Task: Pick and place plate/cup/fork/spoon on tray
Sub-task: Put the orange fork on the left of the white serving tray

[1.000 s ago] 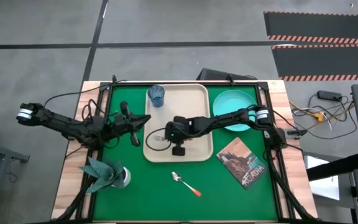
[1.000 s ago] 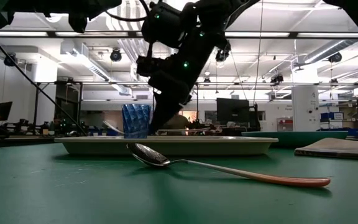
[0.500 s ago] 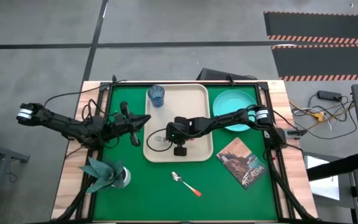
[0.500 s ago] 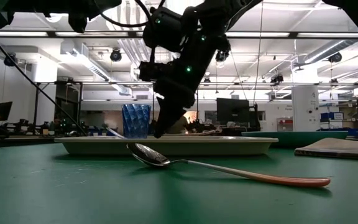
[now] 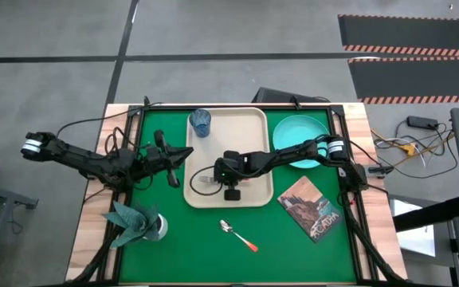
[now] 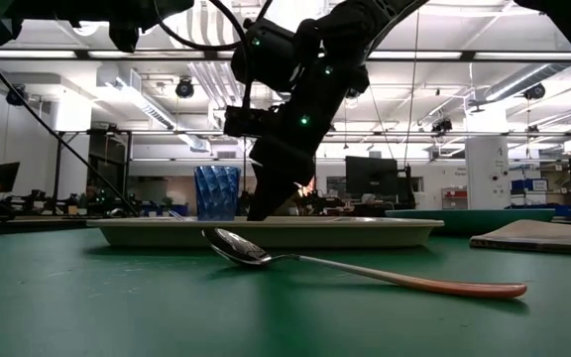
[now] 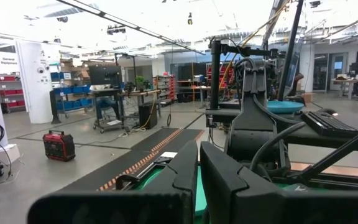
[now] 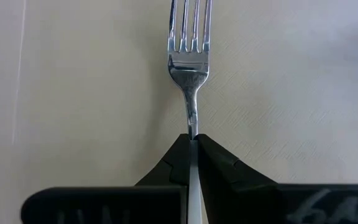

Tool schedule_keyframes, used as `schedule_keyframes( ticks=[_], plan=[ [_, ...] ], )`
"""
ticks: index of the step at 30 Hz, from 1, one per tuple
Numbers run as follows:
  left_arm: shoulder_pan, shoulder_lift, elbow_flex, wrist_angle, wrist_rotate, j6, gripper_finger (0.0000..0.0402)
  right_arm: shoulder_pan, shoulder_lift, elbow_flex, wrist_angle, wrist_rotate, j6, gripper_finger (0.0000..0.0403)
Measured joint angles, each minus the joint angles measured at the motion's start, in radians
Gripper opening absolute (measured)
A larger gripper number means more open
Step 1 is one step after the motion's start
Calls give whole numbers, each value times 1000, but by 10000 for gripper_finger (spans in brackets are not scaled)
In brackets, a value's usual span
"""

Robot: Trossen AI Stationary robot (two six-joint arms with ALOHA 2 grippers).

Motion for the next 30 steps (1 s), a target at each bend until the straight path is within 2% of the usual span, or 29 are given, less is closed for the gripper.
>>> schedule_keyframes(
  ticks=[24, 30],
  plan=[
    [0, 0, 0, 0, 0, 0, 4, 13, 0, -2, -7, -13, -24, 10],
    [0, 0, 0, 0, 0, 0, 4, 13, 0, -2, -6, -11, -14, 35]
  ],
)
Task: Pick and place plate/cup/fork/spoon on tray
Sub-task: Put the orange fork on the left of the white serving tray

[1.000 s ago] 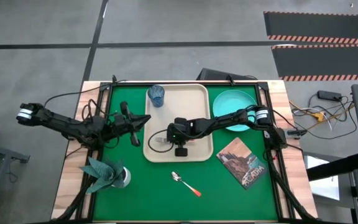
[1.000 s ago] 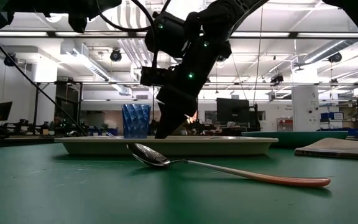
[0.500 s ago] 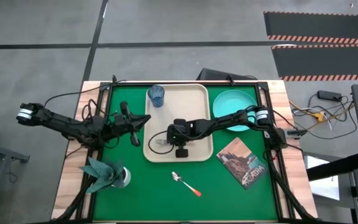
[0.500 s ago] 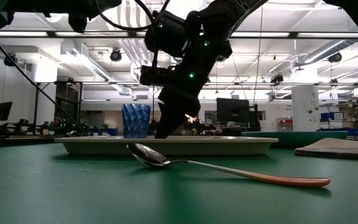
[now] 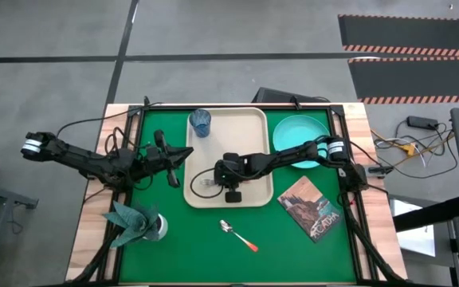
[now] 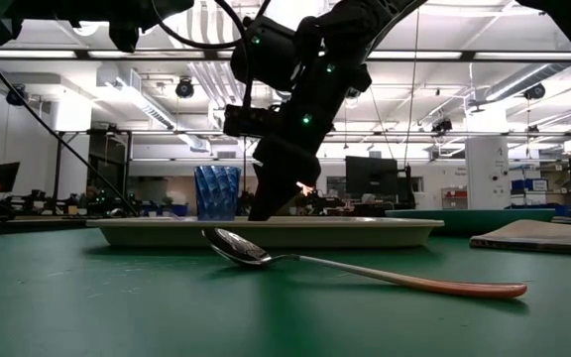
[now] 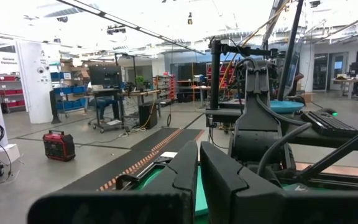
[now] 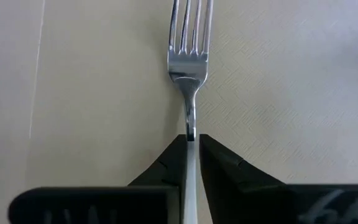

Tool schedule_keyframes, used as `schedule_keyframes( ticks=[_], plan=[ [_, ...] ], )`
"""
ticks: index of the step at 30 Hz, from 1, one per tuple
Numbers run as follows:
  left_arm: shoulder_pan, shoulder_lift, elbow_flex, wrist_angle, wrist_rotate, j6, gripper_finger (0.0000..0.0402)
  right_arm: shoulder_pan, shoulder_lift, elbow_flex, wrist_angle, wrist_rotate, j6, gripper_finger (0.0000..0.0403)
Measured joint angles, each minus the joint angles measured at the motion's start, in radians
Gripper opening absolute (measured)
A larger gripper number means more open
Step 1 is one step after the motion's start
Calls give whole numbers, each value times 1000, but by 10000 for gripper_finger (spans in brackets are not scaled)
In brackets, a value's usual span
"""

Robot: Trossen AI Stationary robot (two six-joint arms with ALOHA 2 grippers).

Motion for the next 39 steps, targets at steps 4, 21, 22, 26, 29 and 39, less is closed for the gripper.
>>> schedule_keyframes(
  ticks=[4, 21, 22, 26, 29, 39],
  plan=[
    [0, 0, 0, 0, 0, 0, 4, 0, 0, 0, 1, 0, 6, 54],
    [0, 0, 0, -6, 0, 0, 4, 3, -51, 16, -37, 0, 24, 98],
    [0, 0, 0, -6, 0, 0, 4, 3, -67, 16, -60, 0, 32, 96],
    [0, 0, -1, -5, 0, 0, 4, 5, -136, 2, -103, 0, 70, 87],
    [0, 0, -1, 1, 0, 2, 4, 13, -183, -32, -89, 2, 79, 79],
    [0, 0, 0, 2, 0, 24, 4, 43, -319, -265, 113, 12, 136, 68]
  ],
)
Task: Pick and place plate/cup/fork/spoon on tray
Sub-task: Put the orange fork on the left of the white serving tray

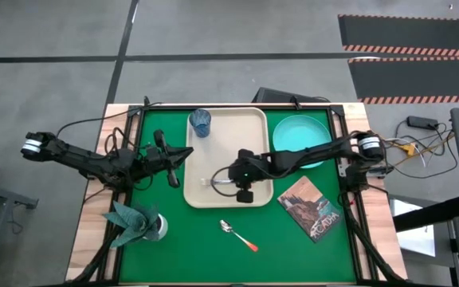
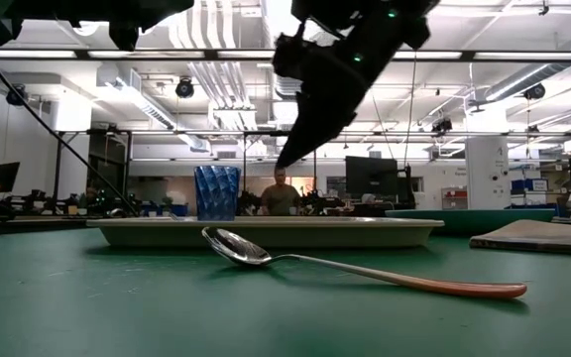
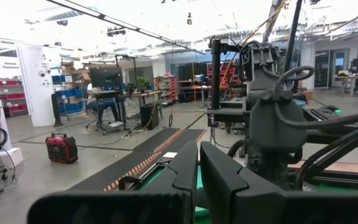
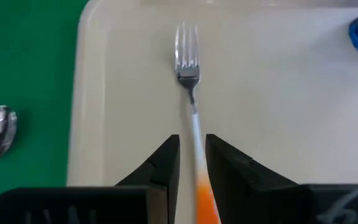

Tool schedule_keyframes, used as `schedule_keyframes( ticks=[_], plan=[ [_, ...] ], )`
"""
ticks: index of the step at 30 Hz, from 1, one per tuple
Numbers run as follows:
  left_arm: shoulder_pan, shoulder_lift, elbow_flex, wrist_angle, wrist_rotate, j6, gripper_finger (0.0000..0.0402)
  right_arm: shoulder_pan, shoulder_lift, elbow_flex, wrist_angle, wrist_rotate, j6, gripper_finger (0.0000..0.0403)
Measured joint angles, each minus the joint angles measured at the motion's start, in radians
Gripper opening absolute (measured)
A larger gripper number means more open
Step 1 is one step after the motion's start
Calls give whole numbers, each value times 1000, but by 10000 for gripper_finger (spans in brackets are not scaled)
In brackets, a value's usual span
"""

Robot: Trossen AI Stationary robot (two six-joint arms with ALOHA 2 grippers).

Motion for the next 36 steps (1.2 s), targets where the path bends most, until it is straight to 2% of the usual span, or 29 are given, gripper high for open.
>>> schedule_keyframes(
  ticks=[4, 8, 12, 17, 21, 28, 36],
  plan=[
    [0, 0, 0, 0, 0, 0, 4, 2, -67, -102, 79, 2, 56, 68],
    [0, 0, 0, -1, 0, 0, 4, 3, -136, -218, 169, 61, 96, 68],
    [0, 7, 0, -2, 0, 0, 4, 5, -195, -350, 349, 103, 90, 68],
    [2, 43, 0, 1, 0, 1, 4, 2, -256, -507, 632, 111, -31, 68],
    [2, 96, 7, 0, 2, -7, 4, 2, -328, -587, 760, 132, -146, 68],
    [-7, 282, 84, 0, 103, -136, 4, 1, -476, -674, 776, 131, -169, 68],
    [-36, 513, 206, -7, 112, -173, 4, 2, -648, -781, 774, 130, -100, 68]
  ],
)
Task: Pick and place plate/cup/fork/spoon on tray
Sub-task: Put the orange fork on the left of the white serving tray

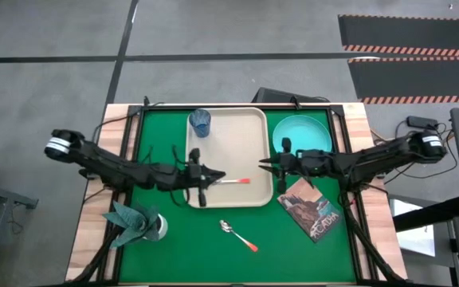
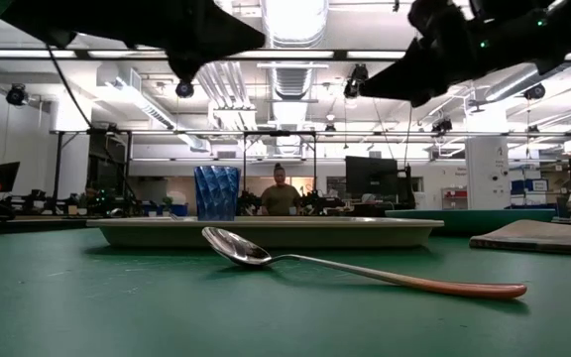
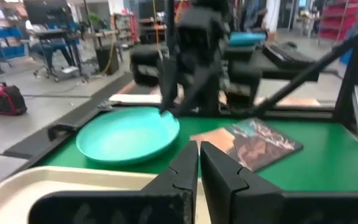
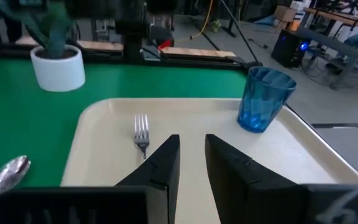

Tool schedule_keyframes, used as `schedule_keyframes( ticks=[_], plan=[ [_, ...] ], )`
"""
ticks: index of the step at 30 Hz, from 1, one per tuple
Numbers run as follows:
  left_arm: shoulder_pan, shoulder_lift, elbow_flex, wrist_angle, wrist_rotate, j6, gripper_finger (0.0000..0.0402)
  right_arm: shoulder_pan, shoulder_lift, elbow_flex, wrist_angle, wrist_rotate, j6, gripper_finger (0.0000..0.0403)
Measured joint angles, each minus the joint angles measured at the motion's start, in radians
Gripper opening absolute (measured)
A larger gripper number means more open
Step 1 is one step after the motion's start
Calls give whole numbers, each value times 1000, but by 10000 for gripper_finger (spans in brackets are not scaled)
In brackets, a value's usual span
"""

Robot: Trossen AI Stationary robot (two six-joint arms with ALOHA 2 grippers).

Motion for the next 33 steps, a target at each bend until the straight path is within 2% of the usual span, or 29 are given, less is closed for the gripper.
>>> schedule_keyframes(
  ticks=[3, 6, 12, 16, 20, 25, 33],
  plan=[
    [-6, 67, 19, 0, 0, -12, 4, 0, -50, -16, -28, -1, 15, 68],
    [-6, 120, 27, -45, 0, -88, 4, 0, -88, -19, -60, -1, 38, 68],
    [-2, 189, 91, -395, -2, -281, 4, 0, -107, -20, -101, -1, 67, 68],
    [2, 236, 135, -543, -3, -307, 4, 0, -91, -20, -102, 3, 68, 68],
    [8, 257, 157, -550, -4, -258, 4, 0, -58, -20, -102, 44, 68, 68],
    [45, 259, 159, -482, -24, -147, 4, 0, -2, -20, -117, 124, 68, 68],
    [103, 285, 139, -455, -9, -136, 4, -1, 98, -20, -119, 129, 119, 68]
  ],
)
